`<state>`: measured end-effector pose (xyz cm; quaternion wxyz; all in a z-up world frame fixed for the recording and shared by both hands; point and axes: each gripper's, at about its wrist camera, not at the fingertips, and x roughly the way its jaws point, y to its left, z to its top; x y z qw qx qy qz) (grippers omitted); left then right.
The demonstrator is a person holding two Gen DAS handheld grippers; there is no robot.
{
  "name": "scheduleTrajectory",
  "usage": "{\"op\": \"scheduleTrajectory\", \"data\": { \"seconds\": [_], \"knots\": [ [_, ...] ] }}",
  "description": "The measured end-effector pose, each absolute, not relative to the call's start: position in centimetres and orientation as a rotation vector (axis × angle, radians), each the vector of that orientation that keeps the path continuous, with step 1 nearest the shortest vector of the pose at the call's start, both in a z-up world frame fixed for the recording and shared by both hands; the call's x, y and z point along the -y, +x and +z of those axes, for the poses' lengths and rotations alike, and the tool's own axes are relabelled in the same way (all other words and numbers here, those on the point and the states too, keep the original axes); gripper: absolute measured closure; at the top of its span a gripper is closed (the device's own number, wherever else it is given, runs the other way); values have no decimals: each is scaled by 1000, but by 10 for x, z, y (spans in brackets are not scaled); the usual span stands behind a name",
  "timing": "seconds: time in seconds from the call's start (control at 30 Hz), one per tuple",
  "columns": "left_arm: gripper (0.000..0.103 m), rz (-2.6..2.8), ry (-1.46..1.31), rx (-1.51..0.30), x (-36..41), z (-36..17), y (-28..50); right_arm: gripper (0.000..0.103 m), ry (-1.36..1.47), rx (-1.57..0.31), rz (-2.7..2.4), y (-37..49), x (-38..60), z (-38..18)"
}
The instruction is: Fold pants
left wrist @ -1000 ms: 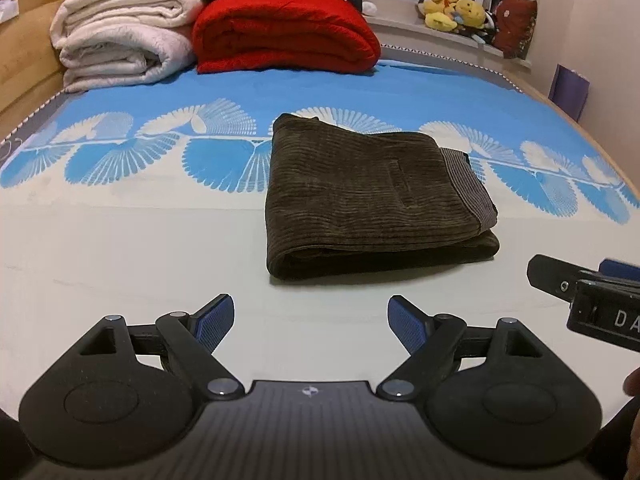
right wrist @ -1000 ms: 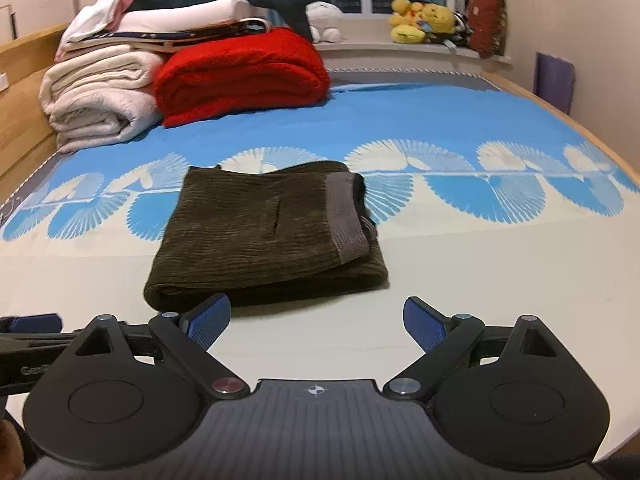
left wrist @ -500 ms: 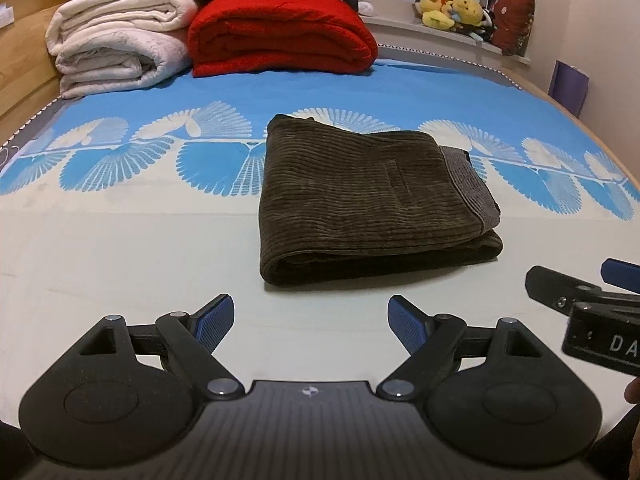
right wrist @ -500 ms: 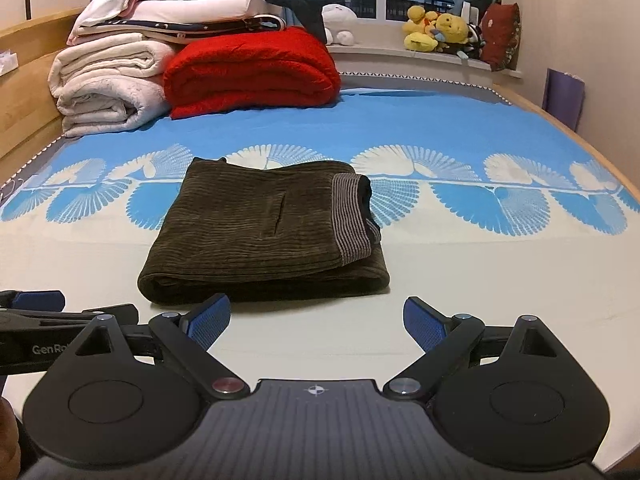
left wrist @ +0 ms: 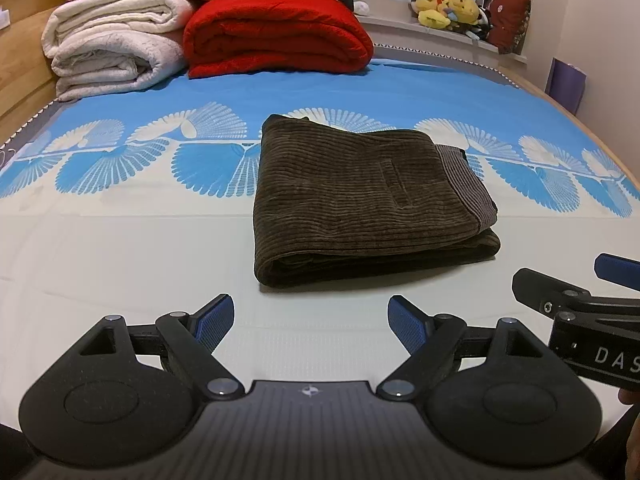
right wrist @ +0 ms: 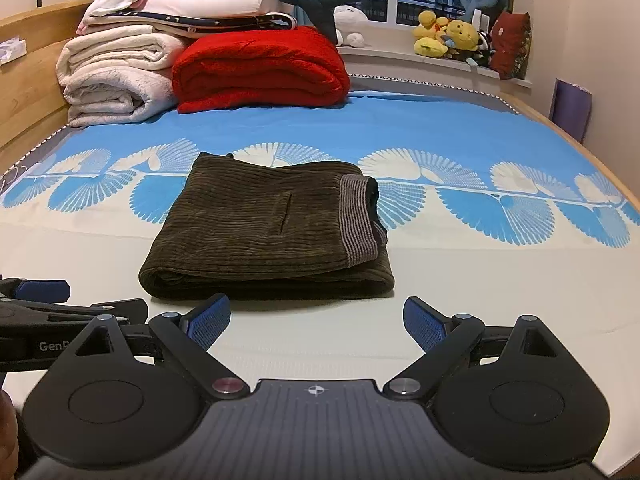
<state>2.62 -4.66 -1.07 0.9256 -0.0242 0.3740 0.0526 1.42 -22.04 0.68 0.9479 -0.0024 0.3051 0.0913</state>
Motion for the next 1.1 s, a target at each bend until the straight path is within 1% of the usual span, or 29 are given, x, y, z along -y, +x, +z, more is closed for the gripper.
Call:
{"op": "scheduleTrajectory", "data": {
  "seconds": [1.1],
  "knots": [
    [15, 98, -44, -760, 47, -9, 26, 9, -28, -606, 196, 12, 213, 9]
  ]
}}
